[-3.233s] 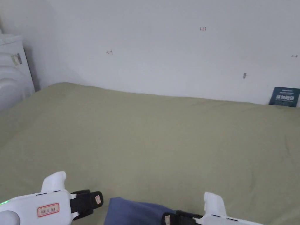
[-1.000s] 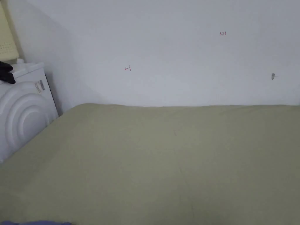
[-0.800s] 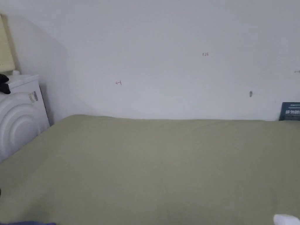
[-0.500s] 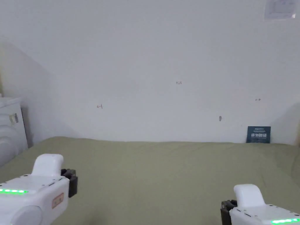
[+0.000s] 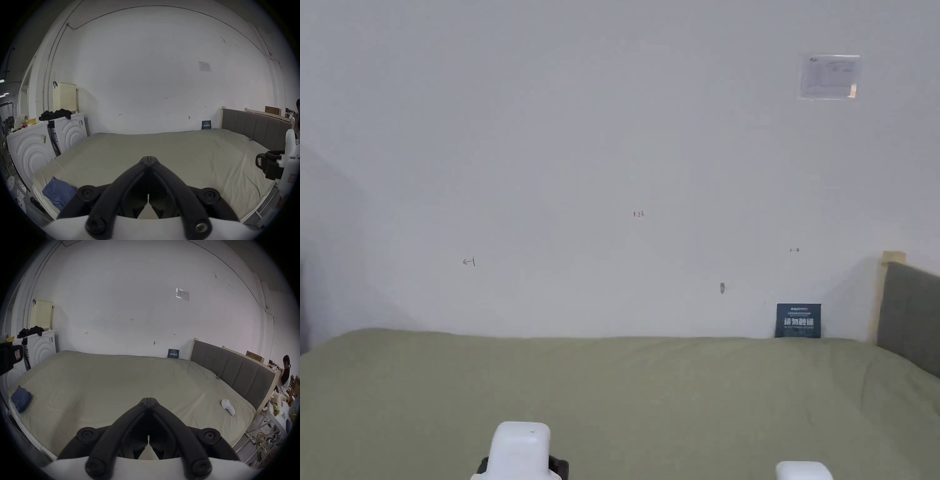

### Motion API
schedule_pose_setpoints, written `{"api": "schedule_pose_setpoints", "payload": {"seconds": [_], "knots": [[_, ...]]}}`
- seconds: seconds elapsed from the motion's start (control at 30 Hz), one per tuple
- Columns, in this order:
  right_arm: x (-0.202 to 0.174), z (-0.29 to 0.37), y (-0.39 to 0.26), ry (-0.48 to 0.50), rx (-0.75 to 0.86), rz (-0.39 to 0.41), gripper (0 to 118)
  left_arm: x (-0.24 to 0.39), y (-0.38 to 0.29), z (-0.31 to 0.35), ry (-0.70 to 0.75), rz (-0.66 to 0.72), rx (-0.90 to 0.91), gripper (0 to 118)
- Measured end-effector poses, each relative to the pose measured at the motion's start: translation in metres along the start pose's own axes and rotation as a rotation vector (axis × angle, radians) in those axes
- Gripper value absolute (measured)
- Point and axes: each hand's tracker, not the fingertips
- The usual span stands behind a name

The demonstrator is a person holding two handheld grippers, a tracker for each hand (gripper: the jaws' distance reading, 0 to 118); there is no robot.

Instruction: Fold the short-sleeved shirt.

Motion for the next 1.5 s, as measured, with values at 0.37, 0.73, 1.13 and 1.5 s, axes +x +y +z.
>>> {"api": "schedule_pose_setpoints", "payload": {"seconds": [0.37, 0.73, 1.13, 1.5], "knots": [[-0.017, 0.010, 0.014, 0.027, 0.053, 0.017, 1, -0.013, 0.000, -0.006, -0.011, 0.045, -0.027, 0], [-0.022, 0.011, 0.019, 0.050, 0.061, 0.011, 1, -0.023, 0.003, -0.001, -0.007, 0.076, -0.014, 0], [-0.019, 0.017, 0.021, 0.058, 0.058, -0.004, 1, -0.030, 0.000, 0.000, 0.004, 0.091, -0.038, 0], [-0.019, 0.022, 0.025, 0.054, 0.064, 0.007, 1, -0.038, 0.001, 0.006, 0.024, 0.106, -0.031, 0]]}}
